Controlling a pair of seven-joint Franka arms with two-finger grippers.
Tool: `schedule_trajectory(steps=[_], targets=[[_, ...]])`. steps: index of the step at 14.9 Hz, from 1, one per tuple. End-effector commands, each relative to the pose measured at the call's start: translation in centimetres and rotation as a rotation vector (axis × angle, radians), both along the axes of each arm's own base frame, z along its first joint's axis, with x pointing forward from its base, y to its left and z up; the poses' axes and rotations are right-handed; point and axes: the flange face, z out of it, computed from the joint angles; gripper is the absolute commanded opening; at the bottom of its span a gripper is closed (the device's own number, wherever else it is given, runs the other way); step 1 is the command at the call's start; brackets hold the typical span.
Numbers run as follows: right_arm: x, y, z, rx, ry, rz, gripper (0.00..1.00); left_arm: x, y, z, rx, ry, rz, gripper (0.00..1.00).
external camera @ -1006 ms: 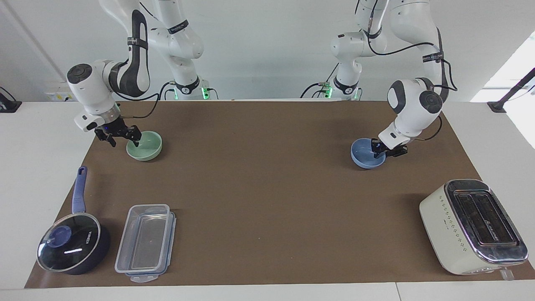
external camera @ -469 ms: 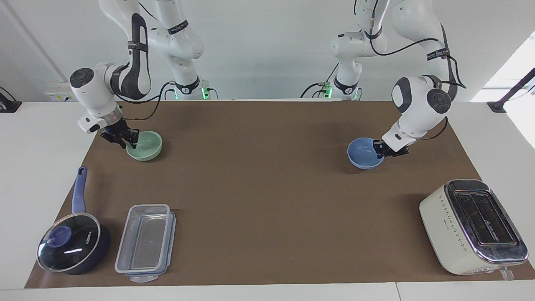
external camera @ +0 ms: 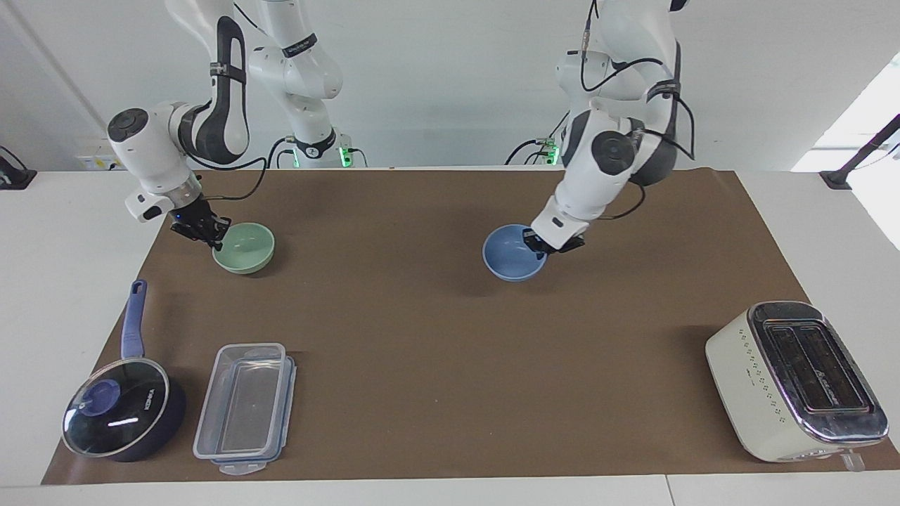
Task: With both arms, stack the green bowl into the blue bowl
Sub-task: 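Slide the blue bowl toward the table center with the left gripper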
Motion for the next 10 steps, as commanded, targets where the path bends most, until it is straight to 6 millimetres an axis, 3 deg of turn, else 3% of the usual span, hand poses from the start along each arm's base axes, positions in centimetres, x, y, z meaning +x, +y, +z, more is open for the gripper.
schedule_trajectory(steps=[1, 4, 7, 10], targets=[[1.3, 0.1, 3.1, 0.009, -0.017, 0.023, 0.0, -2.7, -2.7, -2.6, -0.029, -0.025, 0.027, 0.0], [2.9, 0.7, 7.1, -0.001, -0.041, 0.047, 0.0, -4.5, -4.9, -4.6, -0.051, -0.066, -0.039, 0.0], [4.6, 2.9, 10.6, -0.002, -0.045, 0.094, 0.0, -4.5, -5.1, -6.0, -0.047, -0.062, -0.065, 0.0], [5.5, 5.8, 12.5, 0.009, -0.025, 0.053, 0.0, -4.6, -5.5, -7.5, -0.042, -0.057, -0.074, 0.0]])
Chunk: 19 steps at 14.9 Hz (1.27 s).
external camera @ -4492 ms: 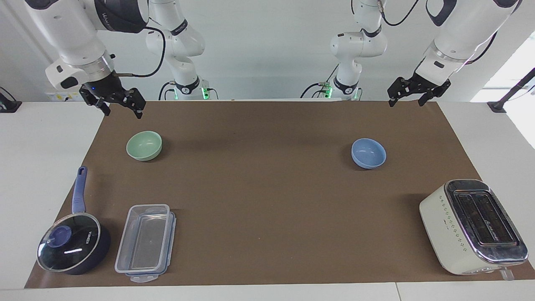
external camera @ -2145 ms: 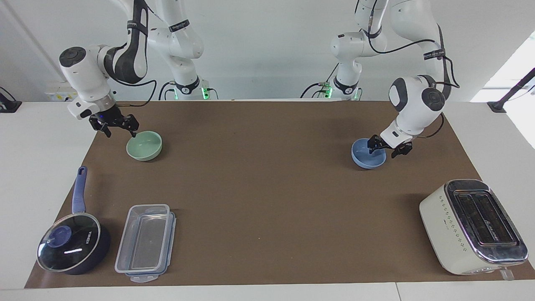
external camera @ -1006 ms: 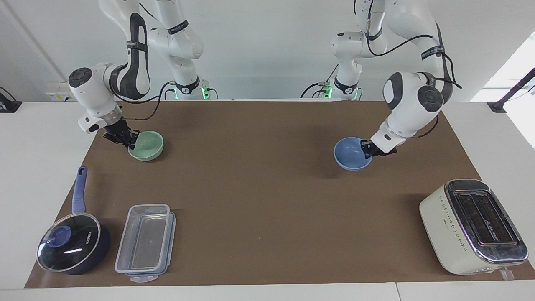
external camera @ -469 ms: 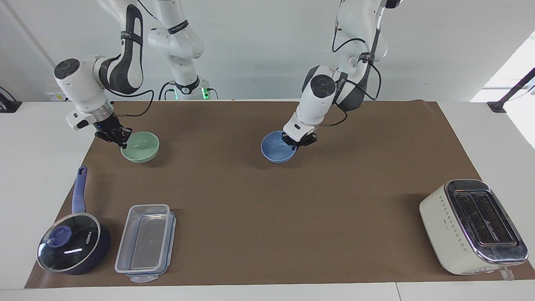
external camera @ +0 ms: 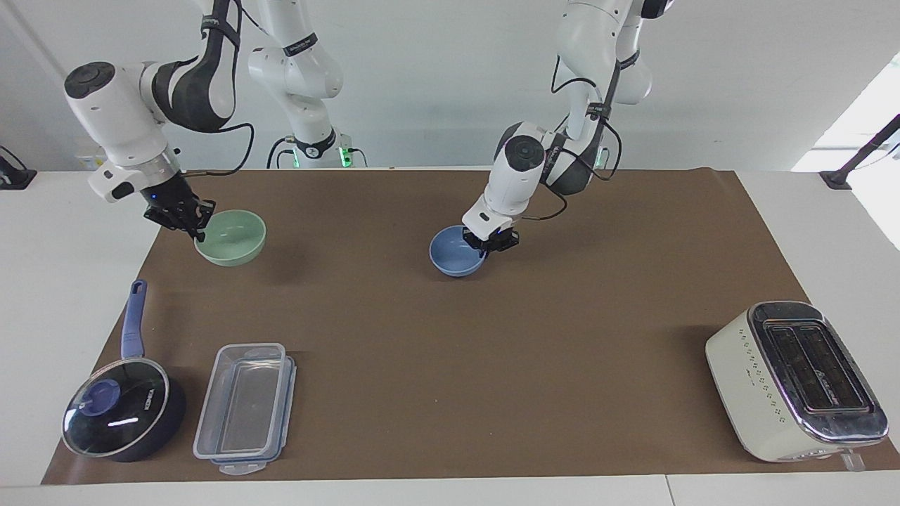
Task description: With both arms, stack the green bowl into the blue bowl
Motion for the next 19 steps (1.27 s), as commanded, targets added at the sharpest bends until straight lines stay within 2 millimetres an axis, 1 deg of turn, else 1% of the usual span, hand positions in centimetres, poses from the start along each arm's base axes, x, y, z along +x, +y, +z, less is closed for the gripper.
schedule_trajectory(steps=[1, 2, 3, 5, 6, 7, 8, 9, 12, 13, 14, 15, 16, 18, 19], targets=[[1.0, 3.0, 1.6, 0.019, 0.005, -0.037, 0.0, -0.1, -0.1, -1.0, -0.017, -0.002, -0.009, 0.0], [1.2, 4.2, 1.6, 0.021, 0.004, -0.051, 0.0, 0.0, 0.0, -1.0, -0.017, -0.003, -0.006, 0.29], [1.5, 5.7, 1.7, 0.023, 0.0, -0.066, 0.0, 0.1, 0.0, -0.7, -0.021, 0.0, -0.001, 0.99], [1.8, 8.9, 1.6, 0.028, 0.004, -0.104, 0.0, 0.5, 0.6, 0.2, -0.023, 0.01, 0.012, 1.0], [1.7, 10.7, 1.7, 0.031, 0.009, -0.118, 0.0, 0.8, 1.2, 1.5, -0.028, 0.023, 0.026, 1.0], [1.7, 12.2, 1.6, 0.032, 0.014, -0.127, 0.0, 1.3, 2.1, 2.5, -0.027, 0.036, 0.04, 1.0], [1.6, 13.7, 1.8, 0.034, 0.014, -0.137, 0.0, 2.2, 3.6, 4.0, -0.026, 0.051, 0.064, 1.0], [1.4, 15.5, 1.9, 0.035, 0.022, -0.142, 0.0, 3.5, 5.8, 5.5, -0.028, 0.062, 0.102, 1.0], [1.0, 20.7, 2.5, 0.045, 0.013, -0.167, 0.0, 7.7, 12.6, 11.9, -0.067, 0.087, 0.205, 1.0], [0.6, 23.5, 2.7, 0.053, 0.001, -0.168, 0.0, 8.9, 15.1, 14.3, -0.069, 0.1, 0.227, 1.0], [0.3, 25.6, 2.6, 0.061, -0.014, -0.165, 0.0, 9.8, 17.8, 15.8, -0.068, 0.1, 0.228, 1.0], [0.2, 27.0, 2.6, 0.069, -0.032, -0.154, 0.0, 10.6, 21.1, 17.4, -0.077, 0.08, 0.228, 1.0], [0.2, 28.5, 2.2, 0.076, -0.04, -0.13, 0.0, 10.8, 23.8, 18.4, -0.068, 0.061, 0.222, 1.0], [0.1, 31.5, 1.1, 0.132, -0.037, -0.107, 0.0, 10.2, 27.4, 20.2, 0.002, 0.033, 0.173, 1.0], [0.1, 33.1, 0.2, 0.148, -0.041, -0.087, 0.0, 9.8, 28.7, 20.9, 0.049, 0.029, 0.116, 1.0]])
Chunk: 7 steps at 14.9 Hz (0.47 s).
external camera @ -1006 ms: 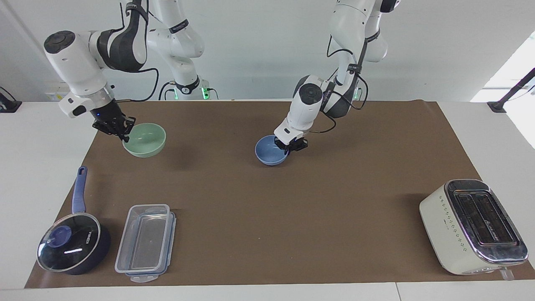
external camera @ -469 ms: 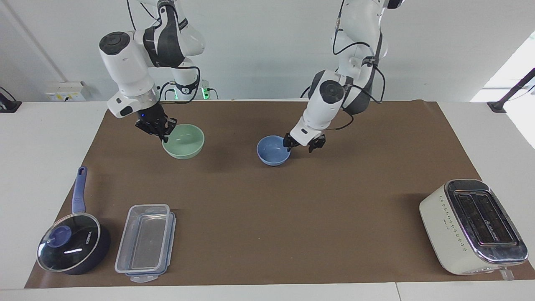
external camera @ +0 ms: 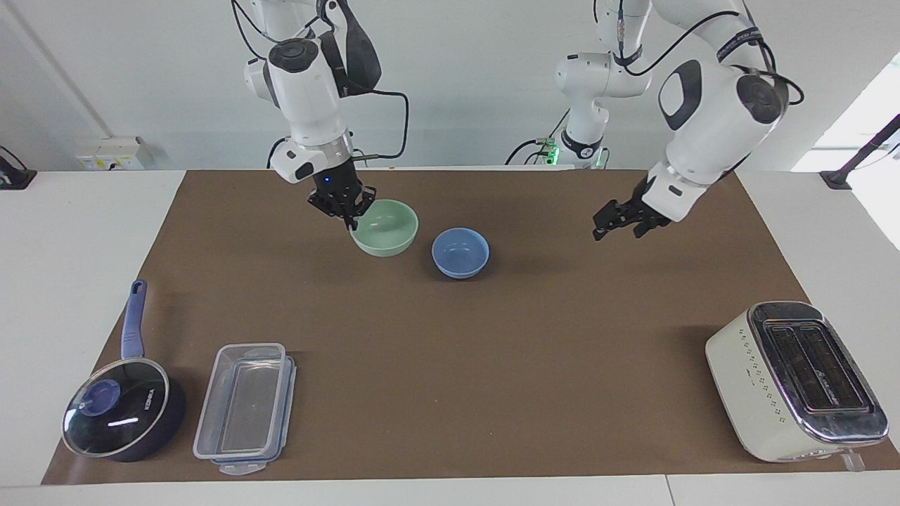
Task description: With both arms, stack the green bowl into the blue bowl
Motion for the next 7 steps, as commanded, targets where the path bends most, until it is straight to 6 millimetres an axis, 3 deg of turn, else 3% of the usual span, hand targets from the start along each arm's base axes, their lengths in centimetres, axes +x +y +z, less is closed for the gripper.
schedule_trajectory(steps=[1, 4, 7], targets=[[0.5, 3.4, -2.3, 0.046, -0.013, 0.029, 0.0, -1.4, 2.8, 2.6, 0.104, 0.006, -0.124, 1.0], [0.1, 5.9, -4.5, 0.064, 0.001, 0.053, 0.0, -1.7, 3.6, 6.9, 0.167, 0.016, -0.163, 1.0], [-0.4, 8.8, -7.1, 0.073, 0.003, 0.088, 0.0, -2.1, 3.8, 8.7, 0.185, 0.028, -0.18, 1.0]])
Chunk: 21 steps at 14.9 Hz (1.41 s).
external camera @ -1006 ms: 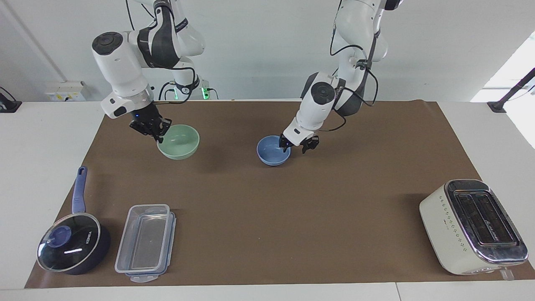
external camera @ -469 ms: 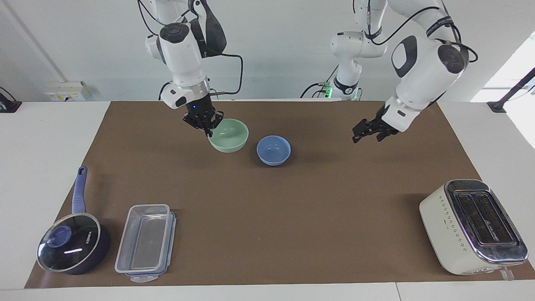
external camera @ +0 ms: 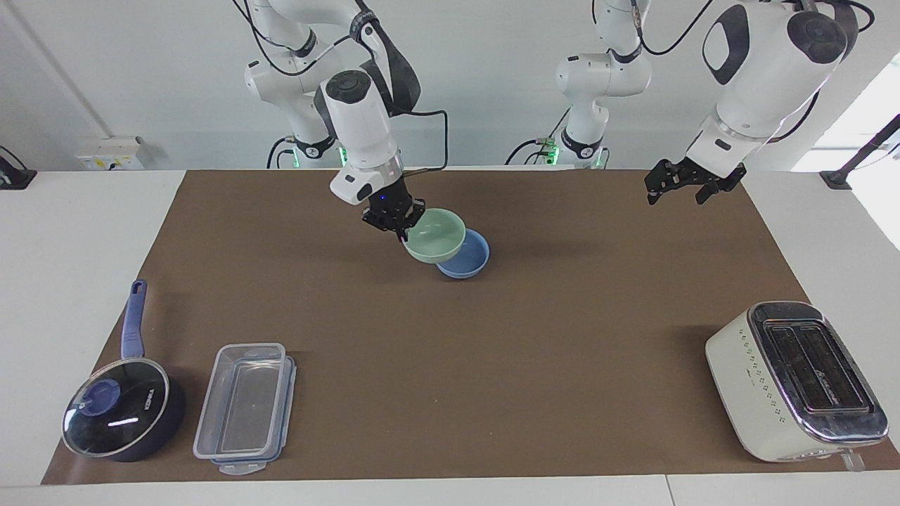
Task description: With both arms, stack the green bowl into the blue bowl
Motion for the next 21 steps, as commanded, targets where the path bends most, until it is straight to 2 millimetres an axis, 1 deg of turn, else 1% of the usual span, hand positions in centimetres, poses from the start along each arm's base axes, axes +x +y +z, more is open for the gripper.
schedule_trajectory(steps=[1, 2, 3, 4, 5, 6, 7, 8, 9, 11, 12, 16, 20, 21], targets=[[-0.3, 2.0, -2.0, 0.019, 0.005, 0.009, 0.0, -0.4, 0.5, 1.1, 0.032, 0.022, -0.074, 1.0], [-0.8, 2.6, -2.3, 0.022, 0.0, 0.02, 0.0, -0.6, 0.9, 0.6, 0.029, 0.034, -0.117, 1.0], [-0.9, 2.5, -2.5, 0.022, 0.0, 0.019, 0.0, -0.8, 1.8, 0.3, 0.027, 0.032, -0.115, 1.0], [-0.9, 2.6, -2.7, 0.022, -0.003, 0.021, 0.0, -1.0, 1.8, -0.2, 0.026, 0.034, -0.109, 1.0], [-1.1, 2.7, -3.3, 0.022, -0.005, 0.022, 0.0, -0.8, 1.8, -0.4, 0.018, 0.016, -0.096, 1.0], [-1.3, 2.7, -3.4, 0.025, -0.008, 0.017, 0.0, -0.5, 1.7, -0.4, 0.014, -0.004, -0.046, 1.0], [-1.4, 2.8, -3.6, 0.024, -0.003, 0.01, 0.0, -0.1, 1.1, -0.3, -0.017, -0.024, 0.023, 1.0], [-1.7, 2.9, -3.8, 0.023, -0.004, 0.014, 0.0, 0.1, 0.4, 0.1, -0.043, -0.031, 0.041, 1.0], [-1.8, 2.8, -4.0, 0.022, -0.004, 0.014, 0.0, 0.3, 0.3, 0.7, -0.044, -0.033, 0.039, 1.0], [-1.8, 3.1, -4.7, 0.019, 0.003, 0.014, 0.0, 0.3, 0.2, 0.9, -0.034, -0.008, 0.035, 1.0], [-2.3, 4.2, -5.0, 0.025, -0.011, 0.033, 0.0, 0.3, 0.2, 0.9, -0.032, -0.006, 0.033, 1.0], [-2.4, 4.5, -5.3, 0.026, -0.013, 0.037, 0.0, -0.2, -0.1, 0.6, -0.009, 0.01, 0.015, 1.0], [-2.4, 4.6, -5.8, 0.031, -0.027, 0.036, 0.0, -0.3, 0.0, 0.6, -0.01, 0.013, 0.009, 1.0], [-2.6, 4.6, -6.3, 0.03, -0.027, 0.034, 0.0, -0.2, 0.0, 0.7, -0.004, 0.015, 0.008, 1.0]])
